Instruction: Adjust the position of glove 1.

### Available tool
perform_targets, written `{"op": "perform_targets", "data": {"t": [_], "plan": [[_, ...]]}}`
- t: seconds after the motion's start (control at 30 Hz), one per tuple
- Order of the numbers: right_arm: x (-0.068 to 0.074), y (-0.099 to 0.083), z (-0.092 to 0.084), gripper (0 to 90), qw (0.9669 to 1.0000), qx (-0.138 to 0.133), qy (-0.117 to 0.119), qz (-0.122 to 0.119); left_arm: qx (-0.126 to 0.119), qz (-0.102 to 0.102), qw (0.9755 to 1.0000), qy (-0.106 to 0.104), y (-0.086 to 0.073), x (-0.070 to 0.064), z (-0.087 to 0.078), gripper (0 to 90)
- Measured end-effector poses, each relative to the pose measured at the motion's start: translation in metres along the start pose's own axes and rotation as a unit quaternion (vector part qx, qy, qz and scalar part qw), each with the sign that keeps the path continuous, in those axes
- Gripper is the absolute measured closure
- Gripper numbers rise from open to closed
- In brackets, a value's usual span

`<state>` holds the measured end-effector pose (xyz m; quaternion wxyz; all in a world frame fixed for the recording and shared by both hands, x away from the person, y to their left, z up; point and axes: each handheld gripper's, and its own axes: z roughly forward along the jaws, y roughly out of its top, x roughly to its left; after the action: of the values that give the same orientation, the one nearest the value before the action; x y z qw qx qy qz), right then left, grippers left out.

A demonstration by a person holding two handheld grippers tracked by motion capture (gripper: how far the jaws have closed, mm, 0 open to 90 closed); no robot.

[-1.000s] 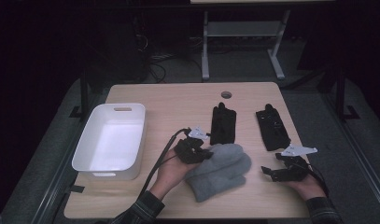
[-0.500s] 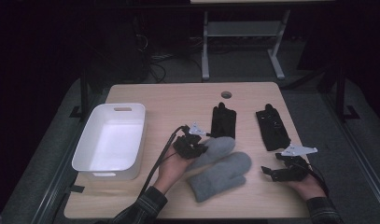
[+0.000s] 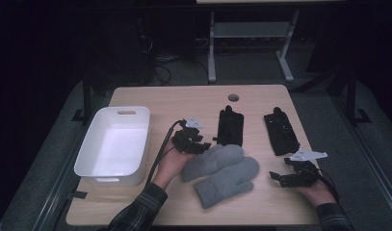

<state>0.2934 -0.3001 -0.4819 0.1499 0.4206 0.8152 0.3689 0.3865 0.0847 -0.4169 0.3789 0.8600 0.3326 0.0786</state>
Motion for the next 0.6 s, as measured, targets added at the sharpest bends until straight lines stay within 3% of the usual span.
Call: {"op": "perform_targets", "data": {"t": [0.07,0.2,0.33,0.47,0.6], "plan": [[0.0,0.0,0.0,15.1,1.0,0.0,0.001,0.0,0.011,-0.007,0.9999,-0.006,-0.003,0.01,0.011,53.2],[-0.001,0.0,0.0,15.1,1.0,0.0,0.003,0.001,0.017,-0.033,0.9984,-0.043,-0.012,0.021,0.028,55.2],[-0.001,0.0,0.0,15.1,1.0,-0.001,0.003,0.002,0.016,-0.03,0.9966,-0.075,-0.015,0.02,0.032,55.1],[0.0,0.0,0.0,15.1,1.0,-0.001,0.001,-0.001,0.028,-0.02,0.9959,-0.084,-0.015,0.02,0.037,57.1],[0.0,0.0,0.0,15.1,1.0,-0.001,0.001,0.0,0.036,-0.021,0.9936,-0.105,-0.016,0.022,0.04,70.9]]}}
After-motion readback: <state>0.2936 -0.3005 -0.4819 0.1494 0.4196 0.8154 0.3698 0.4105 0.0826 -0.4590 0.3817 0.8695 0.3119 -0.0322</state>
